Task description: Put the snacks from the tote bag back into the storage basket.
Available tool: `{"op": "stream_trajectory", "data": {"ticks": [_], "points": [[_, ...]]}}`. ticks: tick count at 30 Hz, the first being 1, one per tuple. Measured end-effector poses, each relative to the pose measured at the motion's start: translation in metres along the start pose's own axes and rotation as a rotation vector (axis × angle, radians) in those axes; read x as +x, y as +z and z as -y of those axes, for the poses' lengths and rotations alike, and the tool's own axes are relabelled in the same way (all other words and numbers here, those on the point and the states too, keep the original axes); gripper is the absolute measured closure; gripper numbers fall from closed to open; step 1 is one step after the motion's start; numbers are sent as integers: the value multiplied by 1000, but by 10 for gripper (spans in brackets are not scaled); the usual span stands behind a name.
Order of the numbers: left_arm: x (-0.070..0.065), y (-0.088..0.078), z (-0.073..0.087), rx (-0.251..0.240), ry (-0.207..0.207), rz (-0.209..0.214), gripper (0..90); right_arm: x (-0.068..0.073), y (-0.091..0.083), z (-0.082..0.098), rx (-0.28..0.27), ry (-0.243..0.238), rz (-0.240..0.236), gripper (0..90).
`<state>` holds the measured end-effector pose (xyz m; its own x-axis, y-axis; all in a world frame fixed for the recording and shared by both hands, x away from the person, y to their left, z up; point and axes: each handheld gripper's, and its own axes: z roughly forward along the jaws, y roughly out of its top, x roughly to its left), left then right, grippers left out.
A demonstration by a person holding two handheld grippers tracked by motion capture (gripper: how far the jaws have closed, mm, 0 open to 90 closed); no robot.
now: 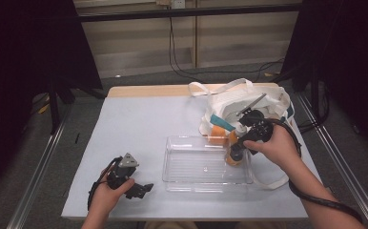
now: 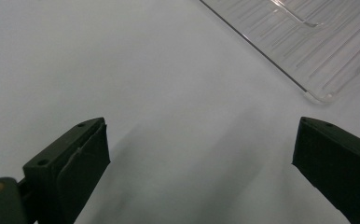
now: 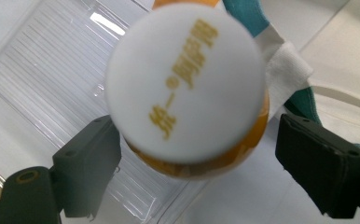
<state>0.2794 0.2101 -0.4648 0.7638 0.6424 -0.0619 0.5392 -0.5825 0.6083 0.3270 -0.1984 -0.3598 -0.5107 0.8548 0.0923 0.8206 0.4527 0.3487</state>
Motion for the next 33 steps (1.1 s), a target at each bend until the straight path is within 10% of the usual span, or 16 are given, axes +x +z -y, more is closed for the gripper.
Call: {"op": "stream_trajectory", "data": {"ticks": [33], "points": [[-2, 3, 0, 14, 9, 7, 36, -22, -16, 28, -44, 37, -22, 125]]}}
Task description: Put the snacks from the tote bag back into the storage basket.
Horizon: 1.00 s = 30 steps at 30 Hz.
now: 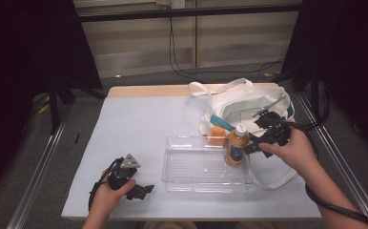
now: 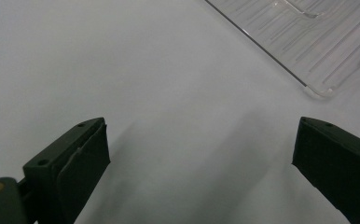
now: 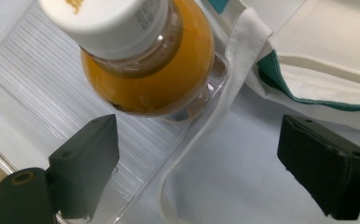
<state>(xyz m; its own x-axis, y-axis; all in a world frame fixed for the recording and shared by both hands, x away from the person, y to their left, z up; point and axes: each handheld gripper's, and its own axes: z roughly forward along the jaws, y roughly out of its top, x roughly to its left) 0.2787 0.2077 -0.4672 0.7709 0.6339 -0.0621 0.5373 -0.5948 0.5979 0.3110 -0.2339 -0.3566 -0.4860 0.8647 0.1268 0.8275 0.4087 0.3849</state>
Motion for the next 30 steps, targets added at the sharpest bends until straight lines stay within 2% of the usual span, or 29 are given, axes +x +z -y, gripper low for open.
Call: {"op": "stream_trajectory", "data": {"ticks": [15, 18, 20, 24, 25, 30], "points": [[1, -2, 0, 0, 6, -10, 36, -11, -2, 13, -13, 22, -9, 122], [0, -2, 1, -10, -16, -1, 36, -14, -2, 17, -3, 39, -2, 122], [1, -2, 1, -4, -3, -5, 36, -15, -2, 18, -7, 37, -4, 122], [0, -2, 1, -9, -10, -3, 36, -19, -2, 22, -16, 40, -12, 122], [0, -2, 1, -4, -7, -1, 36, -19, -2, 22, -13, 54, -10, 122], [0, -1, 1, 0, -10, -3, 36, -21, -1, 25, -22, 47, -12, 122]]}}
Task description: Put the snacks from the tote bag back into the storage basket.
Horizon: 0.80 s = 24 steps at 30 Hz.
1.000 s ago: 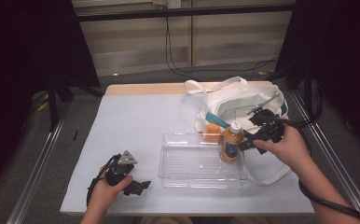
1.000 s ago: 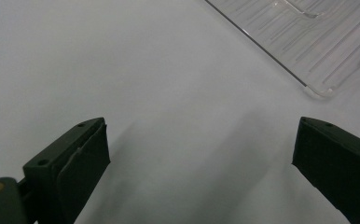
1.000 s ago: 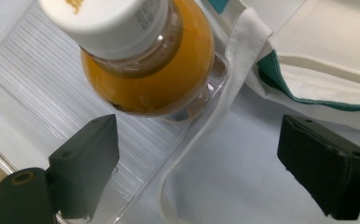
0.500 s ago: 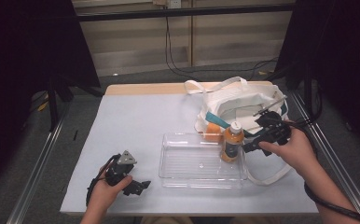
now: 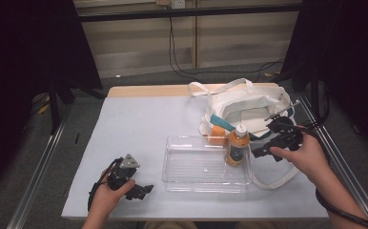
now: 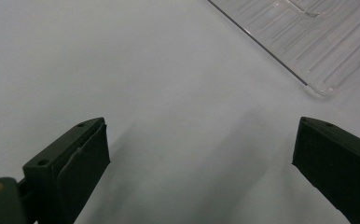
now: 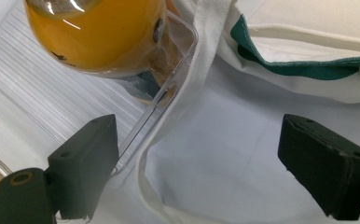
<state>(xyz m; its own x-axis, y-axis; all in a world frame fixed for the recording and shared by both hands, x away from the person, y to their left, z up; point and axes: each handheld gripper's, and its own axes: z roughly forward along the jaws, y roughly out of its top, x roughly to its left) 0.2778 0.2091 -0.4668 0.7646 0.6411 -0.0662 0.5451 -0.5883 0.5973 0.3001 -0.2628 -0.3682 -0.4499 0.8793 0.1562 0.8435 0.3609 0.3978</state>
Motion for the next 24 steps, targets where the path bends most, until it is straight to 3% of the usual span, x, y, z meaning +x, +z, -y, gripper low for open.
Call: {"op": "stream_trajectory", "data": {"ticks": [24], "points": [[1, -1, 0, 17, 11, 1, 36, -10, 10, 15, -6, 4, -5, 122]]}}
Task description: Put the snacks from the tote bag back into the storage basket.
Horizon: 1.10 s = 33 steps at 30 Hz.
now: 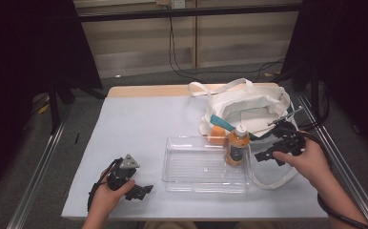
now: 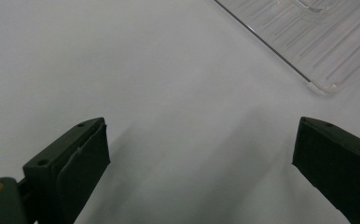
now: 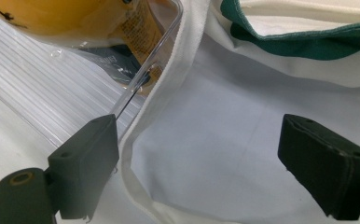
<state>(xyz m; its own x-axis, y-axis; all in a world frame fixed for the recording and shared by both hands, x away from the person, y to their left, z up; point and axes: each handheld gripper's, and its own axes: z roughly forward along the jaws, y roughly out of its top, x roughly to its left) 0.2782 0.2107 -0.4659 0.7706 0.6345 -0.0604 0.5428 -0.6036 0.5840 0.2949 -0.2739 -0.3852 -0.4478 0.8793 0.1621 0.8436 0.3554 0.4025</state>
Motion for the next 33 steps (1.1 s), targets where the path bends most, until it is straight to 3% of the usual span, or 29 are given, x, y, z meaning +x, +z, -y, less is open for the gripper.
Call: {"op": "stream_trajectory", "data": {"ticks": [4, 10, 11, 12, 25, 33], "points": [[0, 0, 0, -1, -1, 0, 36, -1, 1, 2, 1, 16, 6, 122], [0, 0, 0, 2, 1, -1, 36, -2, 4, 6, -4, 0, 9, 122], [-1, 1, 0, -3, -14, 2, 36, -1, 5, 6, 4, 15, 16, 122], [-1, 1, 0, -1, -13, -5, 36, -2, 7, 8, 0, -1, 8, 122], [-1, 1, 0, 0, 1, -19, 36, -6, 12, 17, -32, 0, -7, 122], [-2, 2, 0, -7, -4, -16, 36, -8, 16, 23, -40, 7, 5, 122]]}}
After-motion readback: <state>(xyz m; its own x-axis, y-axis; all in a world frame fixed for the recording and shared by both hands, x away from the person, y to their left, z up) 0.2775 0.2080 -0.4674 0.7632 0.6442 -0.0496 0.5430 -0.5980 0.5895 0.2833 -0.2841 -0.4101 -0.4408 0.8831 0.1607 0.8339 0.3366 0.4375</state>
